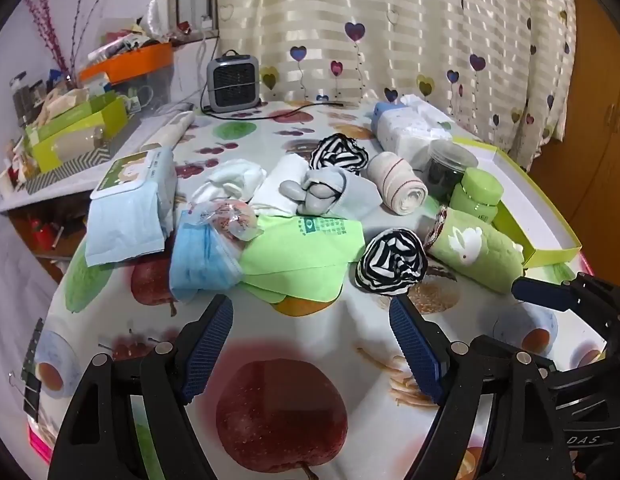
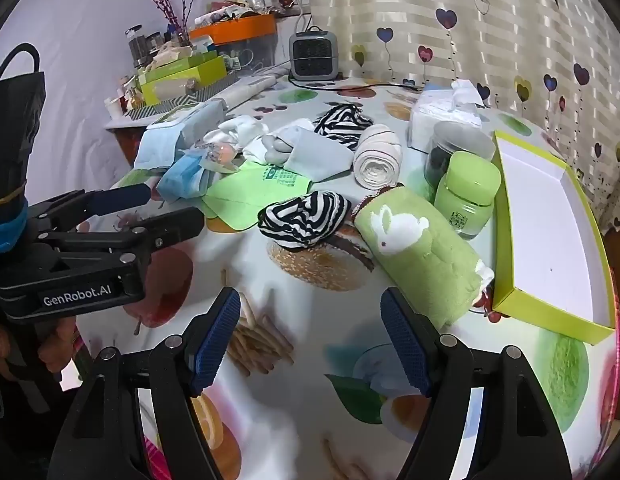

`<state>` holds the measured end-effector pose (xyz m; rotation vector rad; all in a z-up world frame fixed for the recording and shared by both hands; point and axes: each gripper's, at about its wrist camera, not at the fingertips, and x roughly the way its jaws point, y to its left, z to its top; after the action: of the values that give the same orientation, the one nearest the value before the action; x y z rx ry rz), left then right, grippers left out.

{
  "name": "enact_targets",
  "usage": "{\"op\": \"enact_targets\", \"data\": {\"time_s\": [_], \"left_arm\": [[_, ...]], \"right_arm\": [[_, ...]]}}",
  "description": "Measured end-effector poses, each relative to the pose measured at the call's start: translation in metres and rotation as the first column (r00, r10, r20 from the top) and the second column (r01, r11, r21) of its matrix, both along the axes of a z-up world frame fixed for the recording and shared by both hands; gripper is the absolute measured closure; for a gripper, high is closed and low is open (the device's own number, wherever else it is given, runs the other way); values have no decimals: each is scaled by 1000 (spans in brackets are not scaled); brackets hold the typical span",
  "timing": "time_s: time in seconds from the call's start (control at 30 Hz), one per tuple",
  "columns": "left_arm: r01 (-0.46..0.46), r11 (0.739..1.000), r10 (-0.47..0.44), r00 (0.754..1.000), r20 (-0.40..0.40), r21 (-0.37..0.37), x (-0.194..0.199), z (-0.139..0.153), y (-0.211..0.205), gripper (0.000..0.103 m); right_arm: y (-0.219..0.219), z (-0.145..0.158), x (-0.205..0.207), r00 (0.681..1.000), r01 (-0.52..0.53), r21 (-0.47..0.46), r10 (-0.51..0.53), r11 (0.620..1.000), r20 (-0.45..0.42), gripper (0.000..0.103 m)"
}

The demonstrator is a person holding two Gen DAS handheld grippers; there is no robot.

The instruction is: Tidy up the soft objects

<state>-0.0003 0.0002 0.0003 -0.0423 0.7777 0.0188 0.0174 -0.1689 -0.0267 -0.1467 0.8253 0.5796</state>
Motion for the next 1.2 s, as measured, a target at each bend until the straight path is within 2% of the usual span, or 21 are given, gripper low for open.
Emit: {"op": "enact_targets", "data": {"time_s": [0.07, 0.1, 0.17, 0.33, 0.6, 1.2], "left_arm": [[-1, 1000, 1, 1000, 5, -5, -1, 1, 1, 22], [3, 1000, -2, 1000, -17, 22, 2, -2, -4, 22], [2, 1000, -1, 1000, -11, 28, 3, -2, -6, 22], [25, 1000, -25, 999, -21, -2, 8, -5, -1, 22], [20, 1000, -19, 999, -34, 22, 10, -2, -9, 22], [28, 1000, -29, 999, -41, -5, 15, -9, -8, 22]], "right_arm": [[0, 0, 0, 1000, 4, 11, -4, 1000, 1, 30], [0, 0, -1, 1000, 6, 7, -6, 1000, 3, 30], [2, 0, -2, 1000, 4, 3, -4, 1000, 5, 30], [-9, 2, 4, 1000, 16, 40, -15, 999, -14, 30], [-11, 3, 6, 1000, 28, 38, -27, 999, -16, 30], [-10, 2, 9, 999, 30, 24, -30, 999, -19, 30]]}}
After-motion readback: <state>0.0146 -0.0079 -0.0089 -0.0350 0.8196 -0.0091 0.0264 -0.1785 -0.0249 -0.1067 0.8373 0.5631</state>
